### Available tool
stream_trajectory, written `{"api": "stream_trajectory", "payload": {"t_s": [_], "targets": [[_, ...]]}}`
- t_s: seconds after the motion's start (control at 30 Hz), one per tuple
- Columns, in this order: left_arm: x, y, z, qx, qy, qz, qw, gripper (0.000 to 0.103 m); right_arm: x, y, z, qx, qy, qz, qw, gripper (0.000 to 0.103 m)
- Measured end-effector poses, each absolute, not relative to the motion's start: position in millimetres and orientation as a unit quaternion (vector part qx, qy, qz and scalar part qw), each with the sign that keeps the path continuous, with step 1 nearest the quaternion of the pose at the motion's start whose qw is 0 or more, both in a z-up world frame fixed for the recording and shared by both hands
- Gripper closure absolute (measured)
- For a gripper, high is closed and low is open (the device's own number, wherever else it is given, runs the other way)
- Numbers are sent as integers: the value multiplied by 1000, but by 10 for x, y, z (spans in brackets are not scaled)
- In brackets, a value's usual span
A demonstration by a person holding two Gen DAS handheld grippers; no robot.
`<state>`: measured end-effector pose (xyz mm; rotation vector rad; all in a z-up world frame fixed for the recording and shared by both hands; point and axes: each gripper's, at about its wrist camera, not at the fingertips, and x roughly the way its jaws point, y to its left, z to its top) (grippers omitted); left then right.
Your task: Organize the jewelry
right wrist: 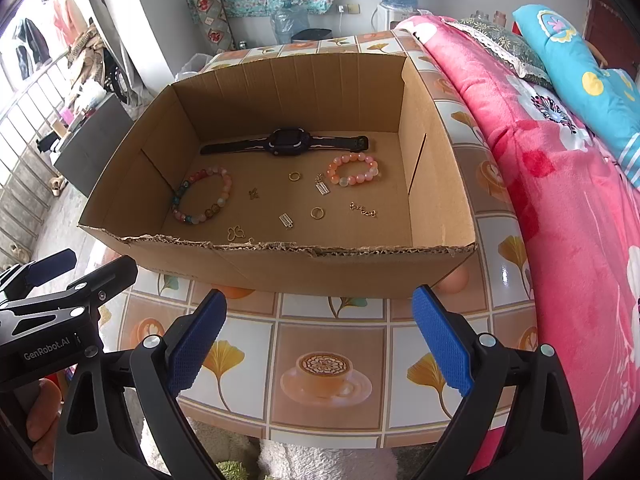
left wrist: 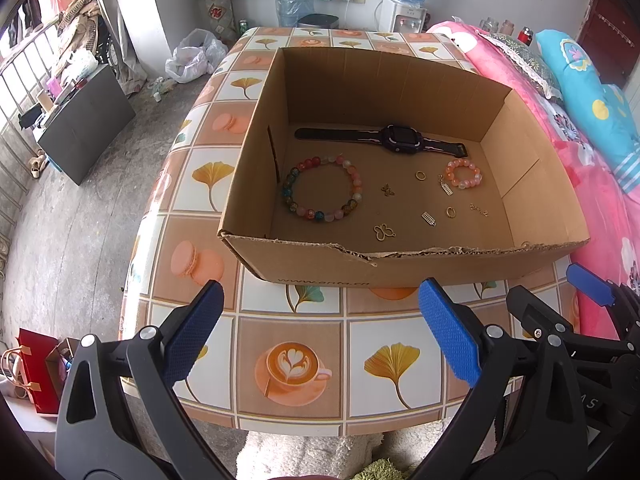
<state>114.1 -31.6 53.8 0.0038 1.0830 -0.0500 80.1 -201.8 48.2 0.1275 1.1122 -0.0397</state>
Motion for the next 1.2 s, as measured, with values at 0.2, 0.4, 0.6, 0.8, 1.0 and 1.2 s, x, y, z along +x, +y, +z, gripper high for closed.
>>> {"api": "stream_trajectory", "payload": {"t_s": [0.2, 0.4, 0.6, 0.8, 1.0, 1.2], "targets": [[1142, -316, 540, 2, 515, -24, 857, 9, 794, -2025, 482, 62, 528, -19, 847, 12], [1140, -318, 540, 1, 516, -24, 856, 9, 790, -2028, 480, 63, 528, -19, 846, 12], [1136, -323, 526, 1, 517, -25, 856, 9, 780, -2040, 463, 64, 528, -21, 846, 12], [1140, -318, 527, 0, 518, -25, 855, 9, 779, -2044, 464, 64, 528, -21, 846, 12], [1140, -320, 524, -1, 519, -26, 855, 9, 784, -2043, 465, 63, 528, -20, 847, 12], [1129, -342, 493, -3, 521, -26, 853, 9, 781, -2048, 458, 63, 529, -21, 846, 12]]}}
